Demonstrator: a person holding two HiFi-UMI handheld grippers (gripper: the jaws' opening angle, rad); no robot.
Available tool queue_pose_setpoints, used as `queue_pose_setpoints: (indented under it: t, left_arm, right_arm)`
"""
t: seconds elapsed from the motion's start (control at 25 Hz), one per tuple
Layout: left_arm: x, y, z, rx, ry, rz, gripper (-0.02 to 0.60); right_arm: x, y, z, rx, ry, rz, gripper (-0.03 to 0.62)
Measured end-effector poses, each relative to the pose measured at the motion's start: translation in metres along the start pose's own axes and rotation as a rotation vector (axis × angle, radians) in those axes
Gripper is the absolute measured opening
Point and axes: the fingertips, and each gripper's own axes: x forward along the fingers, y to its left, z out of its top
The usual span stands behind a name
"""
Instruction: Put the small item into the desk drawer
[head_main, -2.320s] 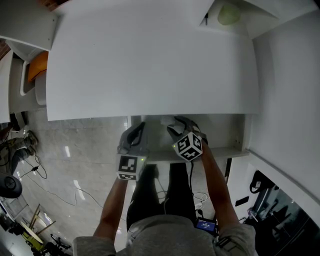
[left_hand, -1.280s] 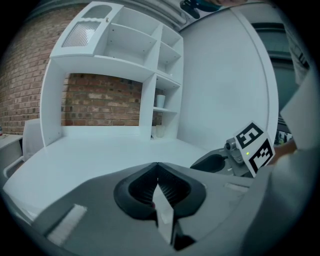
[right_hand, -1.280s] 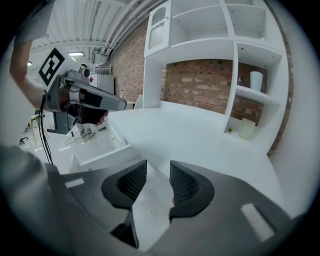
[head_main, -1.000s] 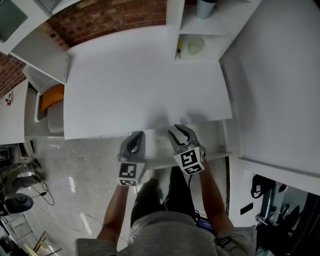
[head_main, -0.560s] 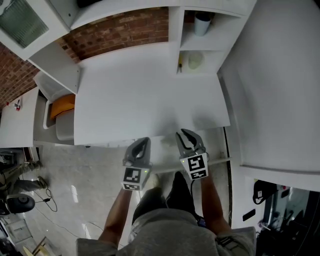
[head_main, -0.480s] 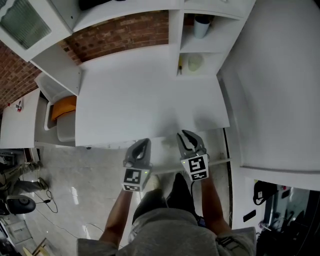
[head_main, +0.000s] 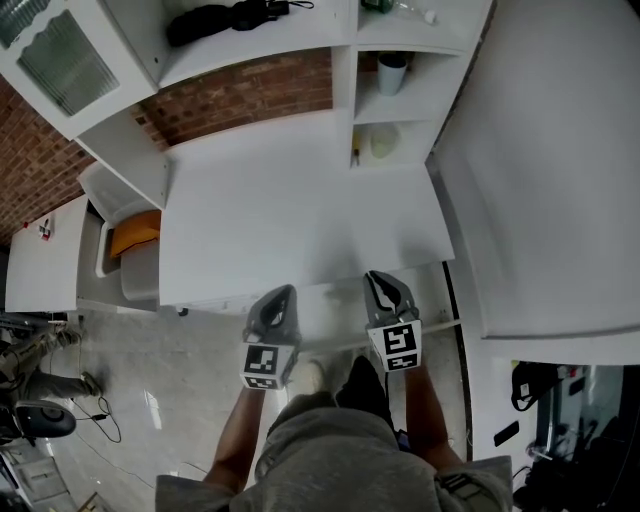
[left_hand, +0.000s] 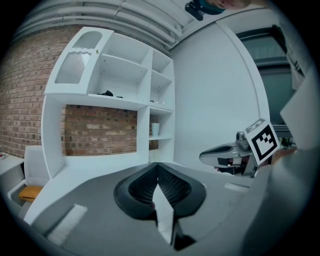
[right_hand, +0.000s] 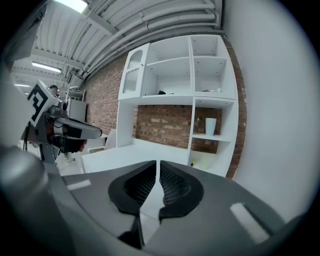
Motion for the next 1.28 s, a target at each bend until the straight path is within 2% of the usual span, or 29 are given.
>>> queue_pose_setpoints:
  t: [0.36, 0.64, 0.92, 1.28]
  left_arm:
    - [-0.022, 0.008, 0.001, 0.005, -0.007, 0.013, 0.012]
    - [-0.040, 0.013, -0.013, 0.013, 0.023, 0.026, 0.012]
    - [-0.046, 0.014, -0.013, 0.013, 0.018, 0.031, 0.012]
    - [-0.045, 0.014, -0.012, 0.013, 0.014, 0.028, 0.012]
  right_arm:
    - [-0.033, -0.001, -0.007, 0.015, 0.002, -0.059, 0.018]
    - [-0.052, 0.002, -0.017, 0.025, 0.017, -0.089, 0.005]
    - [-0.065, 0.006, -0.025, 0.036, 0.033, -0.100, 0.005]
    - [-0.062, 0.009, -0.018, 0.012, 0.018, -0.091, 0.003]
